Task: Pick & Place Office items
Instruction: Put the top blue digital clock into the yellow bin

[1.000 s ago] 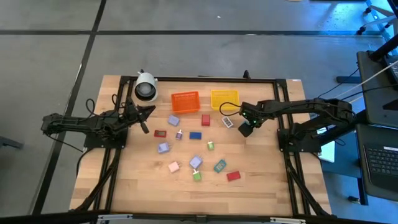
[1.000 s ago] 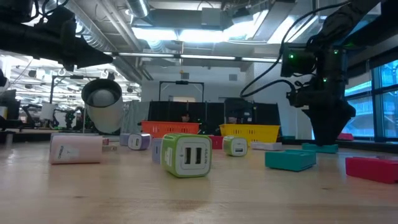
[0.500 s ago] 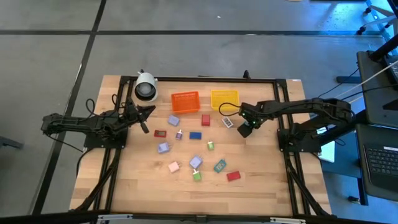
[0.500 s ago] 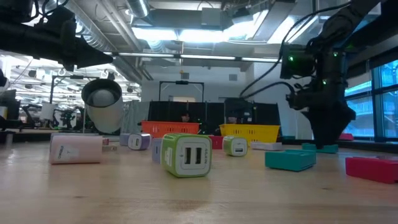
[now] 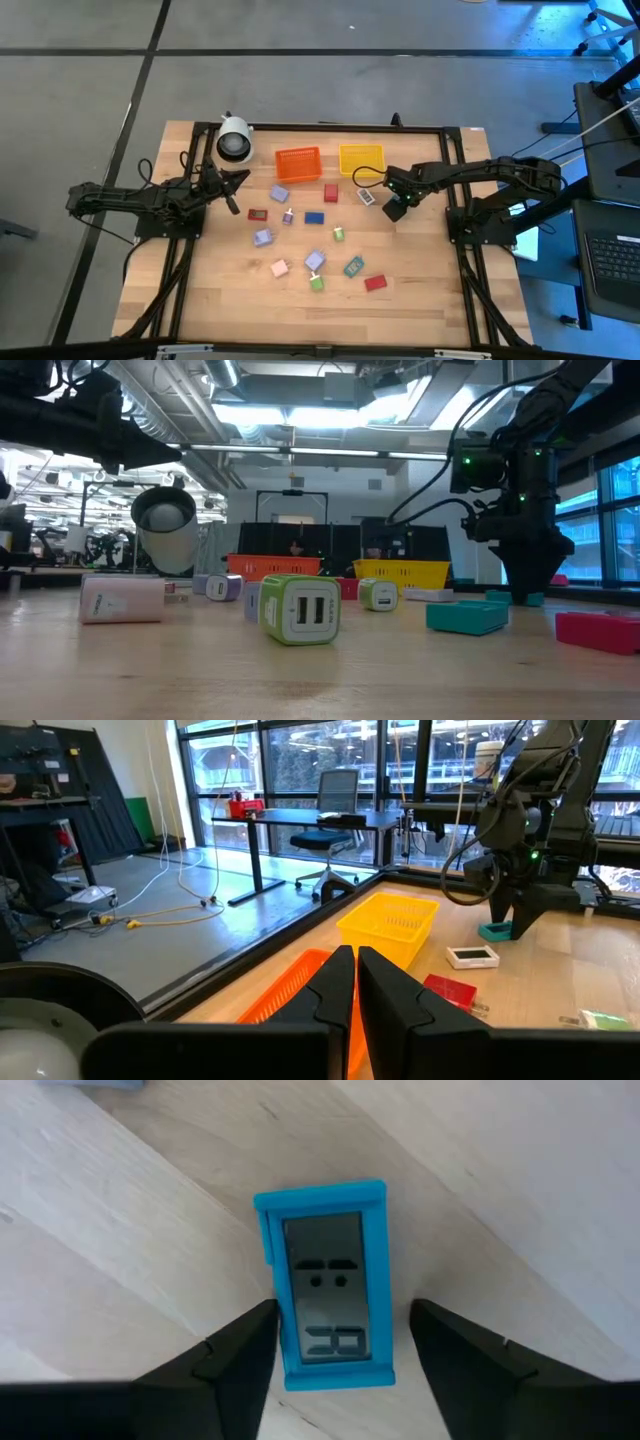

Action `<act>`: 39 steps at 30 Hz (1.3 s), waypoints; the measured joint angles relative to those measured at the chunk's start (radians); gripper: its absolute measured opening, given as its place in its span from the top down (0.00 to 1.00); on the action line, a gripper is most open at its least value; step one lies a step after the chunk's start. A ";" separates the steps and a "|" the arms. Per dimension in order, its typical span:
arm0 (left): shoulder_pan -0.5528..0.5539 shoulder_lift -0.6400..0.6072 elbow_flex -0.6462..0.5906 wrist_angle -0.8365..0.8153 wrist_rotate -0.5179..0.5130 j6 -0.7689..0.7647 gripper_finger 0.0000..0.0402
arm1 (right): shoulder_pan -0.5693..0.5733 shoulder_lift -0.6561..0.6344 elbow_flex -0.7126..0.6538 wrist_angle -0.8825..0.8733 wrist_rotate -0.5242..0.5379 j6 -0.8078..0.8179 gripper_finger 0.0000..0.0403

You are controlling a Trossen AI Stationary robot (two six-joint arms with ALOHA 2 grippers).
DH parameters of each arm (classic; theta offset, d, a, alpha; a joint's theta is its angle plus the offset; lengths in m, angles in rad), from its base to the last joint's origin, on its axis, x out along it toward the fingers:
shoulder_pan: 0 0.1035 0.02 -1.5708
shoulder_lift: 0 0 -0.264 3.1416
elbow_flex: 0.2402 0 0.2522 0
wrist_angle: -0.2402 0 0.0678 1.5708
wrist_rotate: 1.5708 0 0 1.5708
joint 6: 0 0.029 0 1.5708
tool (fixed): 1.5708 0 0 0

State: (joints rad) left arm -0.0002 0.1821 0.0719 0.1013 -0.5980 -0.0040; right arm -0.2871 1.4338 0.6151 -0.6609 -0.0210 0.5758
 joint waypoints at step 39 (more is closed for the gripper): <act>0.000 0.000 0.000 0.000 -0.002 0.007 0.96 | 0.041 -0.026 0.051 0.152 0.171 -0.060 0.60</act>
State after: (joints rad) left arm 0.0000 0.1819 0.0717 0.1009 -0.6004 0.0026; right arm -0.2464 1.4076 0.6659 -0.5094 0.1501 0.5162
